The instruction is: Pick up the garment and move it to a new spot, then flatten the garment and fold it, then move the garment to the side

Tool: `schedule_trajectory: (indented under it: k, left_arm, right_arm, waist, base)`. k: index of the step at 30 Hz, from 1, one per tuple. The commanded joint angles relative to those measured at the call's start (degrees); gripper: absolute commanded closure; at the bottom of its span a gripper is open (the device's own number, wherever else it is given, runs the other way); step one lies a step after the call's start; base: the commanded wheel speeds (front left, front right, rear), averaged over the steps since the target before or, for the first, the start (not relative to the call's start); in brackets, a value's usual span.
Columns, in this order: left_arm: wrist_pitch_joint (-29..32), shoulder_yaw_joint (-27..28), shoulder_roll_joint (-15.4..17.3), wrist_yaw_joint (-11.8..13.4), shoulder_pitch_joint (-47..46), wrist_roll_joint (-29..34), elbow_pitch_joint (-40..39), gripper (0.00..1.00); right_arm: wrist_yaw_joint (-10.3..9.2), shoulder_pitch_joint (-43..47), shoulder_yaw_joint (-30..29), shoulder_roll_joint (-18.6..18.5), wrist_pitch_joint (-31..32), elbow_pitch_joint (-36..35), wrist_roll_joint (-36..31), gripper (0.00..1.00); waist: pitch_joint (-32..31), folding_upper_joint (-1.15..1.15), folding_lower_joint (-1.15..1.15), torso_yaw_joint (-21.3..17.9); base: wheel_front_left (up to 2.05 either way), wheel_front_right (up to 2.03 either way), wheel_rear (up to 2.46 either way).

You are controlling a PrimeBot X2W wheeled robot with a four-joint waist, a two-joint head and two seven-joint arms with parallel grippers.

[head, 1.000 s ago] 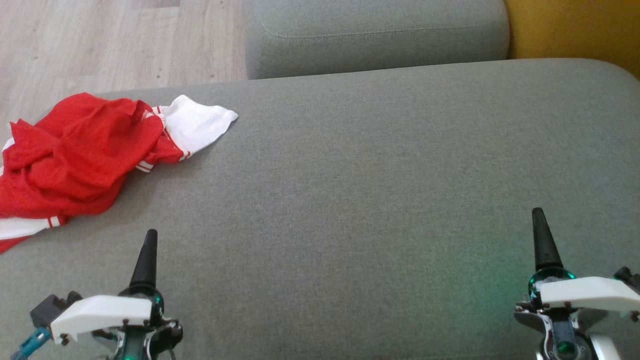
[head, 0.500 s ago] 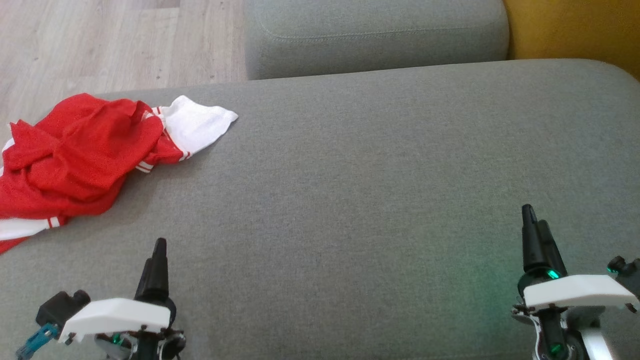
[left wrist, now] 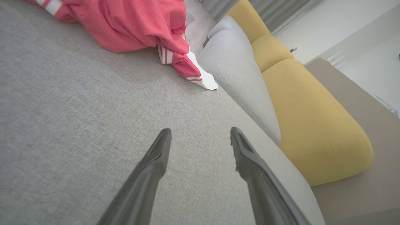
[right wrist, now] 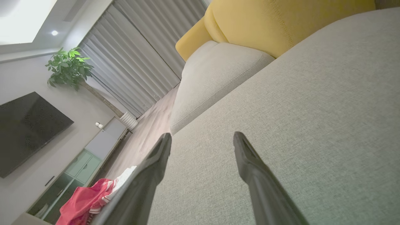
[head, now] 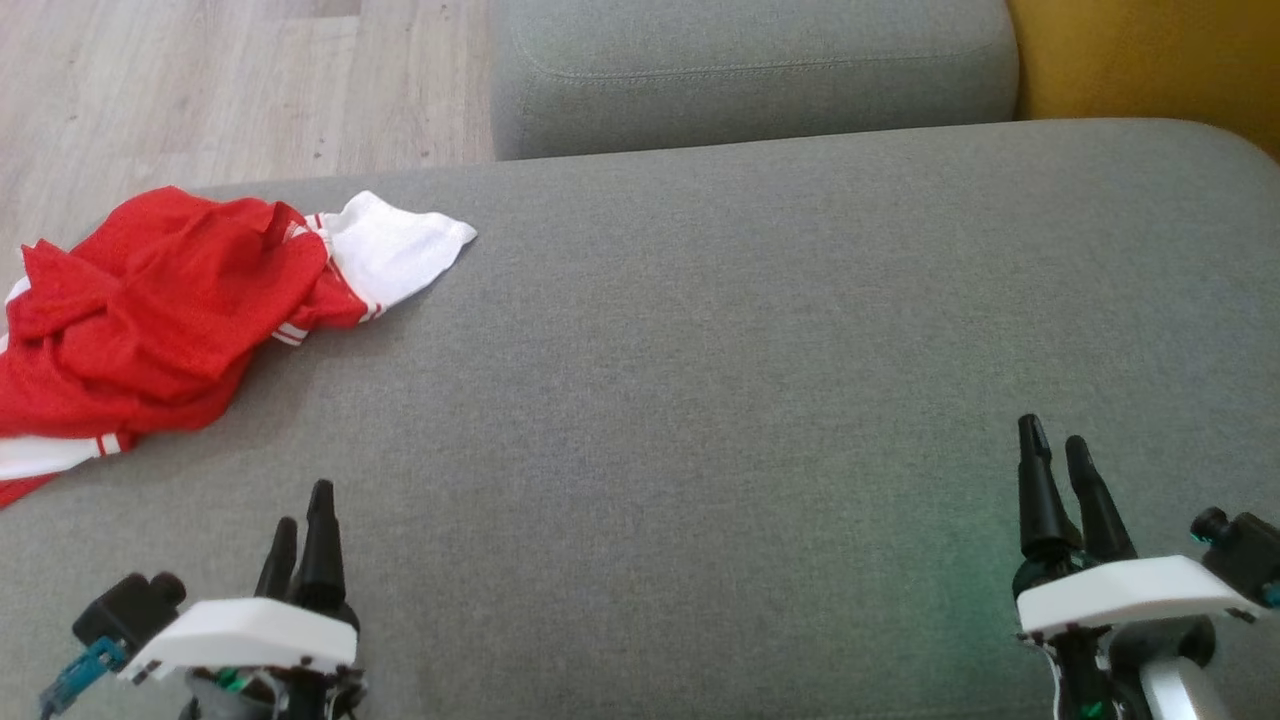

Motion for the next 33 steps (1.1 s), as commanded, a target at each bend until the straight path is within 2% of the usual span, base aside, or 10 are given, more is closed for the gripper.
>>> schedule_trajectory:
  k: [1, 20, 33]
  left_arm:
    - [-1.0, 0.5, 1.0, 0.3, -1.0, 2.4, -2.0, 0.00]
    - [-4.2, -0.3, 1.4, 1.5, 0.0, 17.1, -3.2, 0.00]
    - [-6.2, -0.4, 1.6, 2.2, 0.8, 26.0, -3.3, 0.00]
  right_arm:
    - [-0.02, -1.2, 1.1, -1.0, -1.0, -2.3, -2.5, 0.00]
    - [-0.03, -0.3, 1.9, -1.0, -4.2, -2.3, -15.9, 0.00]
    - [-0.03, 0.2, 0.4, 0.0, -6.2, -1.6, -21.8, 0.00]
  waist:
    - [0.0, 0.00, 0.00, 0.0]
    - [0.0, 0.00, 0.00, -0.4]
    - [0.1, 0.00, 0.00, -0.5]
  base:
    - [0.00, 0.00, 0.00]
    - [0.00, 0.00, 0.00]
    - [0.00, 0.00, 0.00]
